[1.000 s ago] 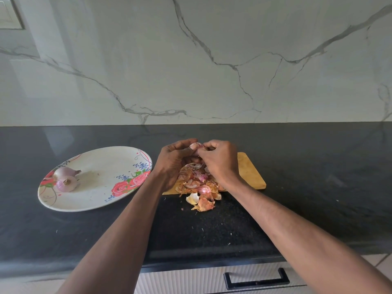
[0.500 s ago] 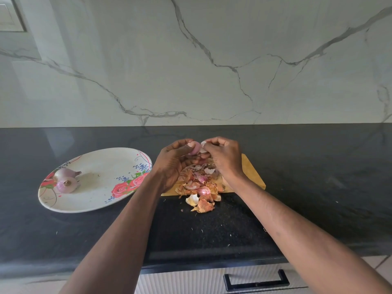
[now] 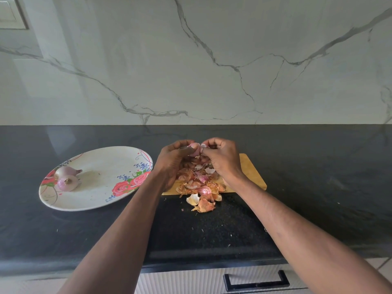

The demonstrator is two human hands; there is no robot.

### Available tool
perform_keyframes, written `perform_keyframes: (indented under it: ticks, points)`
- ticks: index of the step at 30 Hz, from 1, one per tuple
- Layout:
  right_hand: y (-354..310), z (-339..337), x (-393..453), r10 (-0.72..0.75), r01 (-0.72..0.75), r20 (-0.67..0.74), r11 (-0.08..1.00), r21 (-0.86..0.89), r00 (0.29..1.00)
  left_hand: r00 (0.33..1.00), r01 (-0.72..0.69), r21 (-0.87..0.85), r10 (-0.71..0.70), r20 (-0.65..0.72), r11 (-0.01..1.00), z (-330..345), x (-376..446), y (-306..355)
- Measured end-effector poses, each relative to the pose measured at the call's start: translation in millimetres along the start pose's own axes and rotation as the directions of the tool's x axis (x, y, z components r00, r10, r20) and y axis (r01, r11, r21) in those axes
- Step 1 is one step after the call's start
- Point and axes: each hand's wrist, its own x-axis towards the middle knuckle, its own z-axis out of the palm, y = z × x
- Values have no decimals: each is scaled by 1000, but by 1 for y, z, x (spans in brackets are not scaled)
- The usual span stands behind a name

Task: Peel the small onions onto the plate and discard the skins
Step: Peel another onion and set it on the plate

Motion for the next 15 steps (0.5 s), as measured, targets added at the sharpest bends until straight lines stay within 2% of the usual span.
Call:
perform_keyframes:
  ticks: [7, 11, 15]
  points:
    - [0, -1, 2, 7, -7, -32, 1000, -22, 999, 999, -14, 38, 16, -35, 999, -3, 6, -3]
    - [0, -1, 2, 0, 1, 2, 999, -38, 1000, 997, -31, 1, 31, -64, 1000, -6, 11, -4]
    - [0, 4, 1, -29, 33, 43, 993, -110, 999, 986, -56, -79, 42, -159, 995, -9, 16, -5]
